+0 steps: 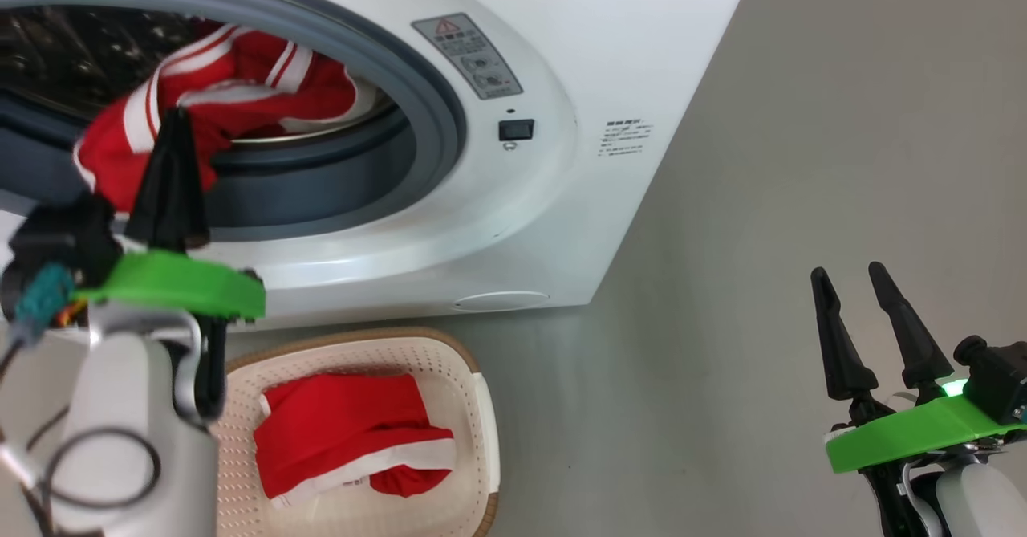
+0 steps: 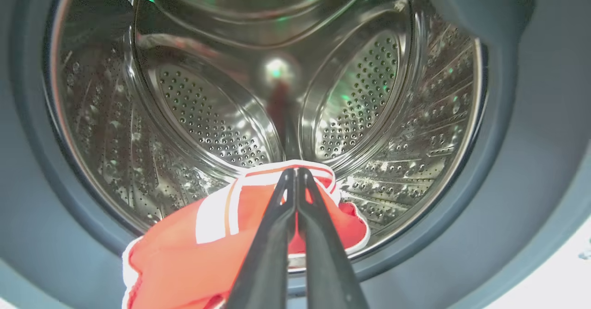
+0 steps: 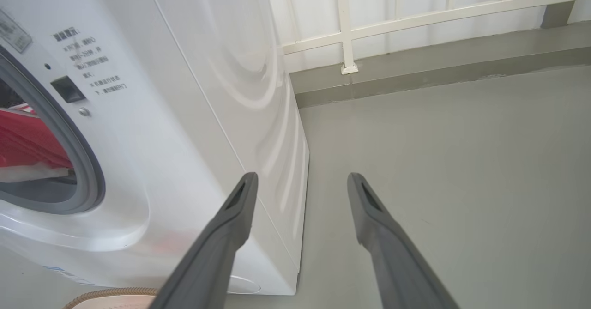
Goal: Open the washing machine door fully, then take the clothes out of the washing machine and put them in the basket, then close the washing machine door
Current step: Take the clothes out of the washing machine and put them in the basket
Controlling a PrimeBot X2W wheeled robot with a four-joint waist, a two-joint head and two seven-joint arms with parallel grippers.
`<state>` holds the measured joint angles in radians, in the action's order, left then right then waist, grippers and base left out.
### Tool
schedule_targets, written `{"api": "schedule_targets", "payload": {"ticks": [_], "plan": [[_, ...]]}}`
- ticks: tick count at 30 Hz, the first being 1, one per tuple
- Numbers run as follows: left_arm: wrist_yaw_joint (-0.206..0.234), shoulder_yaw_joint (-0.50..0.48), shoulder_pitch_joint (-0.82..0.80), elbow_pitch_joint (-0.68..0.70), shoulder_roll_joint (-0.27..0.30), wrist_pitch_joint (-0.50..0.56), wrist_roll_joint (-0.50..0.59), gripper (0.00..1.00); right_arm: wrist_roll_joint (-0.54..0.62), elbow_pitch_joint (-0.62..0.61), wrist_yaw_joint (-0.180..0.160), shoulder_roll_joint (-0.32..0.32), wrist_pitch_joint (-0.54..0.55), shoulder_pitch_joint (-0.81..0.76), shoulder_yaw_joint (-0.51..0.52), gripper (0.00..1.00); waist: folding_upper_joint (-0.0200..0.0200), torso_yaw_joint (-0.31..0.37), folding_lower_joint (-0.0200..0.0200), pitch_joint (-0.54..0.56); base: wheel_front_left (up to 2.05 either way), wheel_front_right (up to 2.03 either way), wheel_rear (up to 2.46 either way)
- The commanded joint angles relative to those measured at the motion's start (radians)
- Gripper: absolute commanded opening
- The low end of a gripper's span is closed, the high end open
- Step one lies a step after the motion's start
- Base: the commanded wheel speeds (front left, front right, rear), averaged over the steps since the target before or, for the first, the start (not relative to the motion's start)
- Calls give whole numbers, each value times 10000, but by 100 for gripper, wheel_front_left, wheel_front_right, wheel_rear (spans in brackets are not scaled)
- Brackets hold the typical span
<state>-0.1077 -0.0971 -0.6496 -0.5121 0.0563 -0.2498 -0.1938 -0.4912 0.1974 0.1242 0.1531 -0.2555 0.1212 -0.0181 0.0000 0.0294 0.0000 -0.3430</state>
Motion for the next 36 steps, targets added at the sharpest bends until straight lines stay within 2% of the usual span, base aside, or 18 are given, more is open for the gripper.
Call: {"api": "schedule_targets", "payload": {"ticks": [1, 11, 12, 17, 26, 31, 36], "plan": [[-78, -413, 470, 827, 203, -119, -51, 0, 49, -215, 65, 170, -63, -137, -181, 100, 0, -141, 0, 181, 0, 0, 0], [-177, -453, 2662, 3942, -53, -120, -463, 0, 49, -233, 65, 227, -63, -408, -78, 100, 0, -289, 0, 475, 0, 0, 0], [-177, -453, 2662, 3942, -53, -120, -463, 0, 49, -233, 65, 227, -63, -408, -78, 100, 0, -289, 0, 475, 0, 0, 0], [192, -183, 3208, 5607, -57, -120, -858, 0, 49, -251, 65, 247, -63, -440, -38, 100, 0, -340, 0, 456, 0, 0, 0], [927, 435, 3713, 7986, -59, -120, -631, 0, 35, -295, 65, 266, -63, -350, -94, 100, 0, -281, 0, 310, 0, 0, 0], [1109, 745, 4069, 7740, -59, -120, -842, 0, 40, -297, 65, 266, -63, -336, -96, 100, 0, -256, 0, 208, 0, 0, 0], [1150, 962, 4346, 6680, -60, -120, -1052, 0, 27, -280, 65, 250, -63, -240, -136, 100, 0, -209, 0, 107, 0, 0, 0]]}}
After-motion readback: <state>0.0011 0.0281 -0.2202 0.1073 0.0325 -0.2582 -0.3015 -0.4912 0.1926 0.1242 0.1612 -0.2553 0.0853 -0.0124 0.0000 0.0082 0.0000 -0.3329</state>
